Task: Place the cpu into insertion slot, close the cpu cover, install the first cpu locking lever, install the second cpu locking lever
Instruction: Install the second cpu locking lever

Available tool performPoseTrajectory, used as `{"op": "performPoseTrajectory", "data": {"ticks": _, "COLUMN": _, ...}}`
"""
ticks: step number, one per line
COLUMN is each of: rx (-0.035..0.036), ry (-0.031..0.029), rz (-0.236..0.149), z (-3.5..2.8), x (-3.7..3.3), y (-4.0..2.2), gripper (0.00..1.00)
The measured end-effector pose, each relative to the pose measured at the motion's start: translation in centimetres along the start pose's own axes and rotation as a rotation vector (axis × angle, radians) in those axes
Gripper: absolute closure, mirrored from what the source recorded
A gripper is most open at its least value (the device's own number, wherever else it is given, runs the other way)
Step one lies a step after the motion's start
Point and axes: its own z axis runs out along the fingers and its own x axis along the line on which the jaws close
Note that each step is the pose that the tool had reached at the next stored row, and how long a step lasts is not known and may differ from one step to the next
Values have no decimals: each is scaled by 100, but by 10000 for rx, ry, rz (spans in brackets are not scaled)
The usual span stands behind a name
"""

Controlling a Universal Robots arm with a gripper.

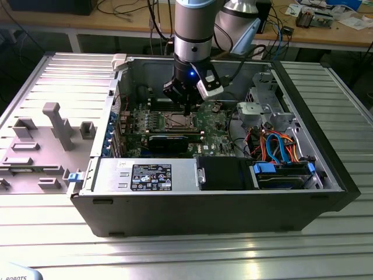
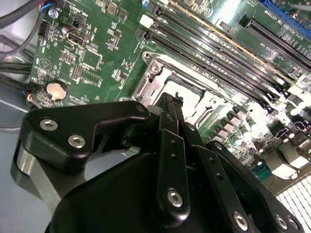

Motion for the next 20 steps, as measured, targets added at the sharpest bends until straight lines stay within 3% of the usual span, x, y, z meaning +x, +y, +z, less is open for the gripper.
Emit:
{"op": "performPoseTrajectory", "data": {"ticks": 9, "rx": 2, "ry": 34, "rz": 3, "z": -8, "x": -1, "y": -205, "gripper": 89}}
{"op": "performPoseTrajectory", "data": {"ticks": 20, "rx": 2, "ry": 33, "rz": 4, "z": -8, "x": -1, "y": -218, "gripper": 89}}
